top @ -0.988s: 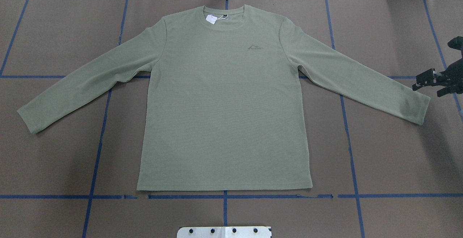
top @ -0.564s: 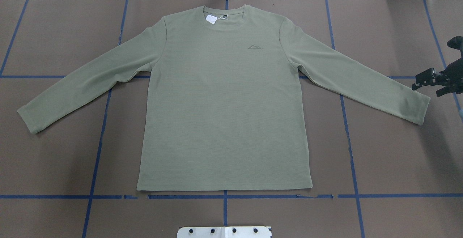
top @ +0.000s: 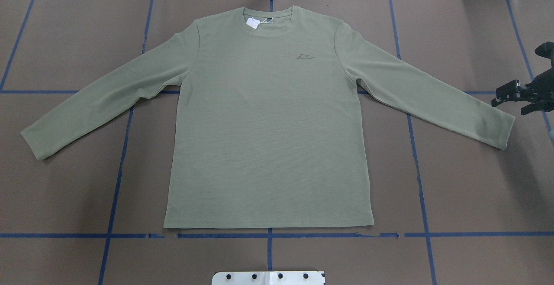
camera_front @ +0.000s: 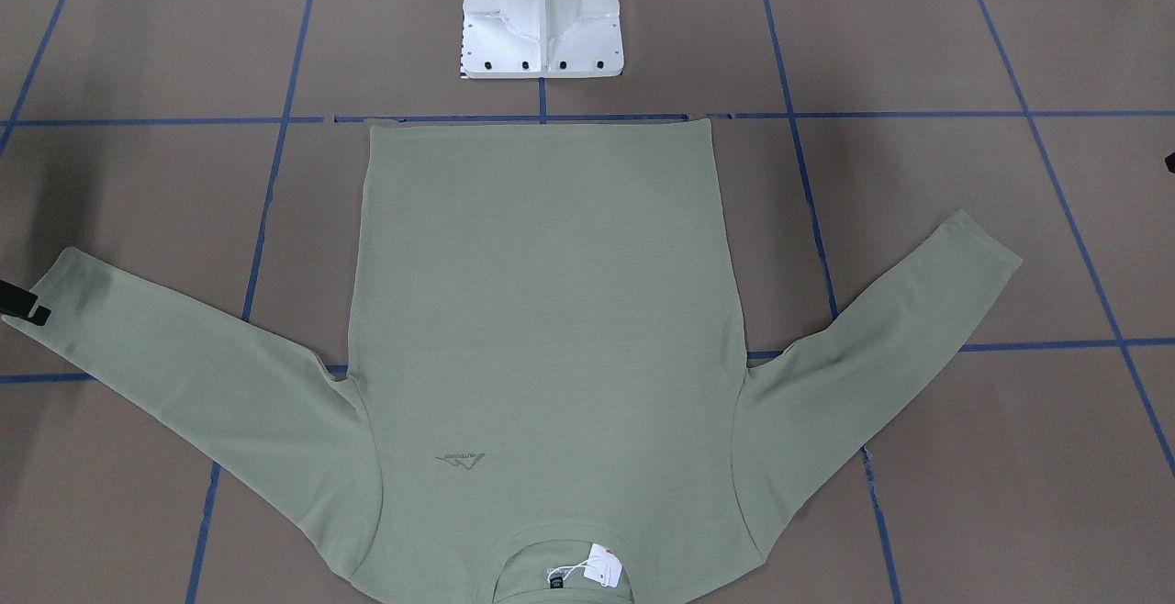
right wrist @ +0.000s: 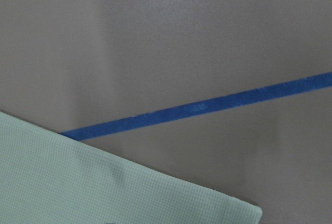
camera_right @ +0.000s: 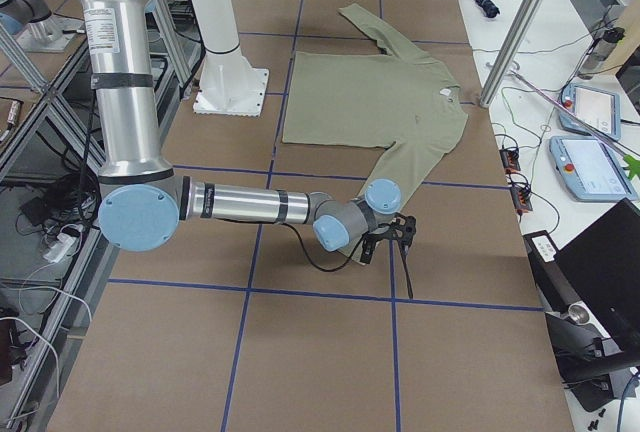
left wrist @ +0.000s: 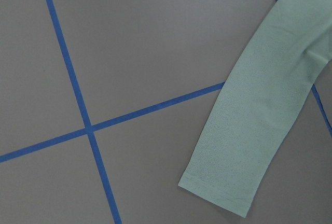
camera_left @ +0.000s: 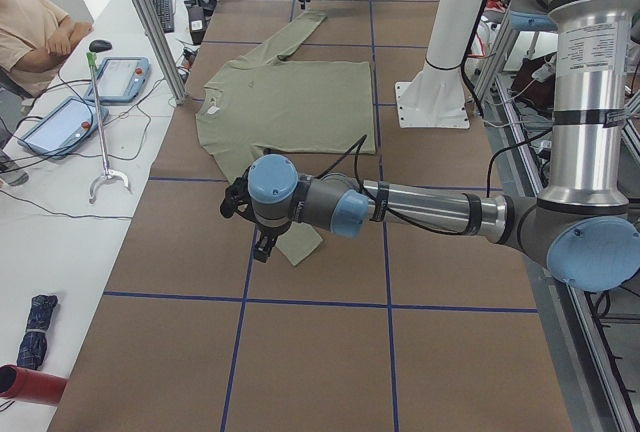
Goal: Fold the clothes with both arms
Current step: 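Lower the right gripper to the cuff of the sleeve nearest it and grasp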
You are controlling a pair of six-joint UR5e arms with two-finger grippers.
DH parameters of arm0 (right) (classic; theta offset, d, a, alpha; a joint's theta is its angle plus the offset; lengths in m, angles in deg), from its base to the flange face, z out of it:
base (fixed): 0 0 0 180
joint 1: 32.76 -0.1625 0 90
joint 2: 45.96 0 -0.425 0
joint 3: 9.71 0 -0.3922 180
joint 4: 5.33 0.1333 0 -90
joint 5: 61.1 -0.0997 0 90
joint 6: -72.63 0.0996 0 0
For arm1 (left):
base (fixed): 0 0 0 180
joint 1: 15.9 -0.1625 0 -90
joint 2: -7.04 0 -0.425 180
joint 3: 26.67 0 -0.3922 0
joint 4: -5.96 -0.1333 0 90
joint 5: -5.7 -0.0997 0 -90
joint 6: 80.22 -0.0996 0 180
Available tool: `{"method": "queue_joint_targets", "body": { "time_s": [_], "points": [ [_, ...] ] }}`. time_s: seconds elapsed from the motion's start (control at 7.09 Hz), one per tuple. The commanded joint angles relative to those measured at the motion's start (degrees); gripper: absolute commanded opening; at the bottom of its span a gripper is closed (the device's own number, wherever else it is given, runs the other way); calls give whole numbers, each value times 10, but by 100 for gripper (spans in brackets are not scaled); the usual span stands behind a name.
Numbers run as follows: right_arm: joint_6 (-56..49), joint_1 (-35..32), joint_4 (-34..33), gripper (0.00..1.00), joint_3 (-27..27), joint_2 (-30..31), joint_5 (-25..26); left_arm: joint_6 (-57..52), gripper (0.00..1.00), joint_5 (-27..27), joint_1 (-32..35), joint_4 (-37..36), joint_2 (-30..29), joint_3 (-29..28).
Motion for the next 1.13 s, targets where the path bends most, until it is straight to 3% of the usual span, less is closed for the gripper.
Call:
{"method": "queue_joint_targets", "body": {
  "time_s": [0.0, 0.99],
  "points": [
    [1, 1, 0, 96, 0, 0, 0, 0, 100, 0, 0, 0, 0, -1],
    [0, 19, -1, 86, 26, 0, 3, -1, 100, -1, 0, 0, 1, 2]
  ]
}}
